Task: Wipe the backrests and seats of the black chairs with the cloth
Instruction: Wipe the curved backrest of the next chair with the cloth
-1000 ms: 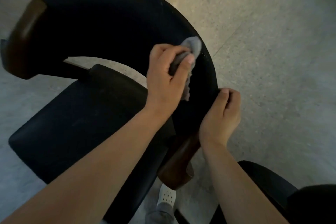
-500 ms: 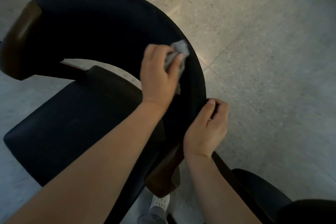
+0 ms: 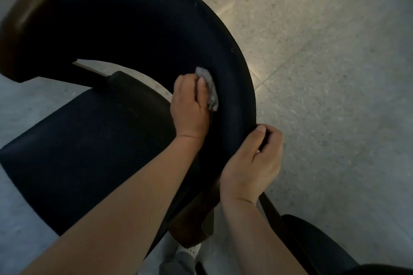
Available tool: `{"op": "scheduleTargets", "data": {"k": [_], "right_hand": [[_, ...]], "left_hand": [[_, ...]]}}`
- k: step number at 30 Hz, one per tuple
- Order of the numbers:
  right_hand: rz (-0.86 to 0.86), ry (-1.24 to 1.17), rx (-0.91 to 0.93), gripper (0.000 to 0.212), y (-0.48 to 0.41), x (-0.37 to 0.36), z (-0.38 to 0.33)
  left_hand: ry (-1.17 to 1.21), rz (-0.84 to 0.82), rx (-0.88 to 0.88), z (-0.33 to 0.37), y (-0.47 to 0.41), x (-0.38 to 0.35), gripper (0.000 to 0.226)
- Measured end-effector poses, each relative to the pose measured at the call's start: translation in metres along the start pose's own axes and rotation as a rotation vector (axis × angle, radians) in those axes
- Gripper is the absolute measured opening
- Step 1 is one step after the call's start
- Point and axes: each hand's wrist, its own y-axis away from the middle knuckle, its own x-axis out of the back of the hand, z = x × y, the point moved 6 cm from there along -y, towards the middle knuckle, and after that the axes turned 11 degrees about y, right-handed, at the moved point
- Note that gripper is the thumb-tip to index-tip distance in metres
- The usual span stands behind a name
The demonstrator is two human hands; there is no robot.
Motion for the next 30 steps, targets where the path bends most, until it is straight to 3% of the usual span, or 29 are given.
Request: {"op": "scheduleTargets", "data": {"k": [7, 13, 19, 26, 30], "right_hand": [[-0.001, 0.048, 0.011, 0.024, 0.001, 0.001, -0.002], [-0.002, 0.093, -0.012, 0.019, 0.002, 0.002, -0.004], [-0.006, 0.095, -0.036, 0.019, 0.001, 0.002, -0.004], [-0.027, 0.112, -0.02, 0.022, 0.002, 0.002, -0.007], [-0.036, 0.108, -0.031, 0.027, 0.001, 0.002, -0.005]], "left_hand": [[-0.064, -0.073, 0.232, -0.052, 0.009, 0.01, 0.022], [-0.287, -0.285, 0.385, -0.093, 0.013, 0.04, 0.029], [-0.075, -0.313, 0.187, -0.041, -0.001, 0.064, 0.02], [0.176, -0.118, -0.173, 0.078, -0.031, 0.043, 0.02], [0.027, -0.272, -0.261, 0.087, -0.024, -0.004, 0.028]]}}
